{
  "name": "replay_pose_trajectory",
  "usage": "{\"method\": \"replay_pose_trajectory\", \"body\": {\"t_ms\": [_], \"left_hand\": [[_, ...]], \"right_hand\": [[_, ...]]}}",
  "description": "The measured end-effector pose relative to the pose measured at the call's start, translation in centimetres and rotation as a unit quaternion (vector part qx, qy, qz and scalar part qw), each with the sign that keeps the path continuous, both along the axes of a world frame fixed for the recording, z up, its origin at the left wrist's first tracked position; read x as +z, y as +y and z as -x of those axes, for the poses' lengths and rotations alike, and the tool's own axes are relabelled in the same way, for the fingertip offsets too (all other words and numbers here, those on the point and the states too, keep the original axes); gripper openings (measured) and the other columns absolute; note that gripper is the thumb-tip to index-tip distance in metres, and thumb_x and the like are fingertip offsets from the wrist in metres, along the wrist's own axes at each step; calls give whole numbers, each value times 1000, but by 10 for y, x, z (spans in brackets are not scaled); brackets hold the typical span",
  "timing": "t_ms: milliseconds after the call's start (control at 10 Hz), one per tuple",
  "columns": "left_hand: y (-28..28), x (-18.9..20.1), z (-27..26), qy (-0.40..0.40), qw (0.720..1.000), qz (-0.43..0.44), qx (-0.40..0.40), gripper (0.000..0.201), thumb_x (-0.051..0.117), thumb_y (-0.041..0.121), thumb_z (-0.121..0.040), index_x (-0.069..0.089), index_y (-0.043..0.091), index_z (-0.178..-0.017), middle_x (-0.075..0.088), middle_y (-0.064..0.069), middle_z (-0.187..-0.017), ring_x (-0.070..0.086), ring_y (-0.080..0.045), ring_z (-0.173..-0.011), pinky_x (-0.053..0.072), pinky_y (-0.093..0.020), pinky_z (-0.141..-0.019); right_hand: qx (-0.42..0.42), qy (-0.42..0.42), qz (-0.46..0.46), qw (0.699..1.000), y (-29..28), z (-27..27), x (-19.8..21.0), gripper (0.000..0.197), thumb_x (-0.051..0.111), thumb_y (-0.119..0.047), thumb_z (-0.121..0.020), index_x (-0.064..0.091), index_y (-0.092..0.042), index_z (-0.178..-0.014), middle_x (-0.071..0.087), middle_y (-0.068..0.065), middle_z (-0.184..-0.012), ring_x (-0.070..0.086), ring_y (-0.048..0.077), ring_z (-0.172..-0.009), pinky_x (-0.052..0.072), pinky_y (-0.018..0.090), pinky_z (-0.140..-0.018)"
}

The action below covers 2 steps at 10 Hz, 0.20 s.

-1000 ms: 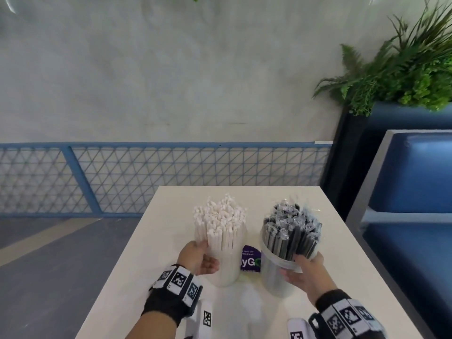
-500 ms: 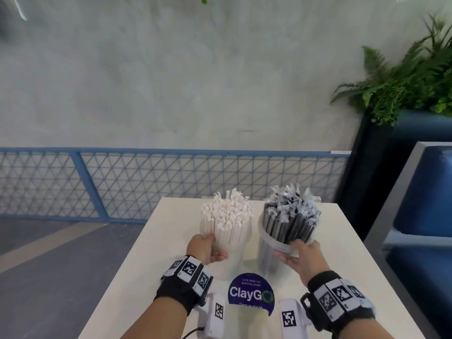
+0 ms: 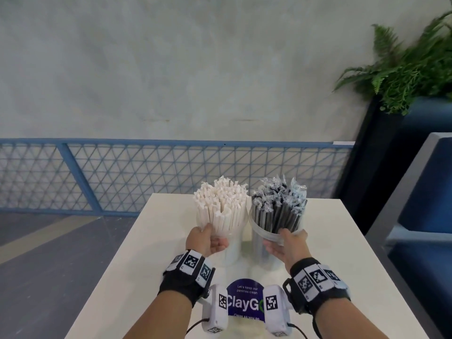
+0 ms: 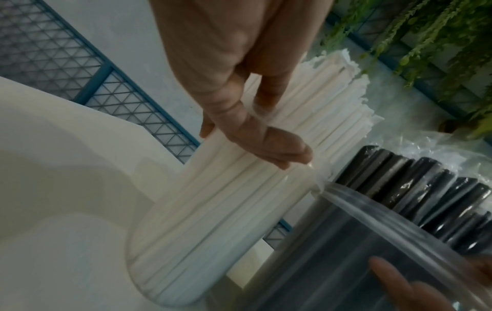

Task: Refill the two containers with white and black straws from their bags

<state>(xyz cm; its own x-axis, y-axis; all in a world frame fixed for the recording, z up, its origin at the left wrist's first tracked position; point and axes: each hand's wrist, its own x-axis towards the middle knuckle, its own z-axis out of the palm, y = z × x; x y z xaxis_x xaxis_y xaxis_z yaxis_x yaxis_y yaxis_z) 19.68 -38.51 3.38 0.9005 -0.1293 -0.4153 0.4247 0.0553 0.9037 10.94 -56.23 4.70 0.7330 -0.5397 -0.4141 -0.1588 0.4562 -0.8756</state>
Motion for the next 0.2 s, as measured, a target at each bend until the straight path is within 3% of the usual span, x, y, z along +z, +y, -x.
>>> {"method": "replay_pose_trajectory", "body": {"t_ms": [100, 200], "left_hand": [[8, 1, 11, -13, 999, -20, -26, 44, 41, 37, -97, 38, 0, -121, 65, -23, -72, 65, -23, -48, 54, -27, -43], [24, -10, 41, -12, 989, -86, -123, 44, 47, 35, -96, 35, 9, -129, 66, -15, -83, 62, -21, -62, 52, -26, -54]], "right_hand": [[6, 2, -28, 1000, 2, 6, 3, 58, 52, -19, -93, 17, -25, -139, 53, 12, -102, 63, 34, -75, 57, 42, -65], [75, 13, -9, 997, 6, 31, -2, 62, 52, -26, -93, 16, -24, -143, 41, 7, -118, 63, 35, -89, 54, 44, -73]]}}
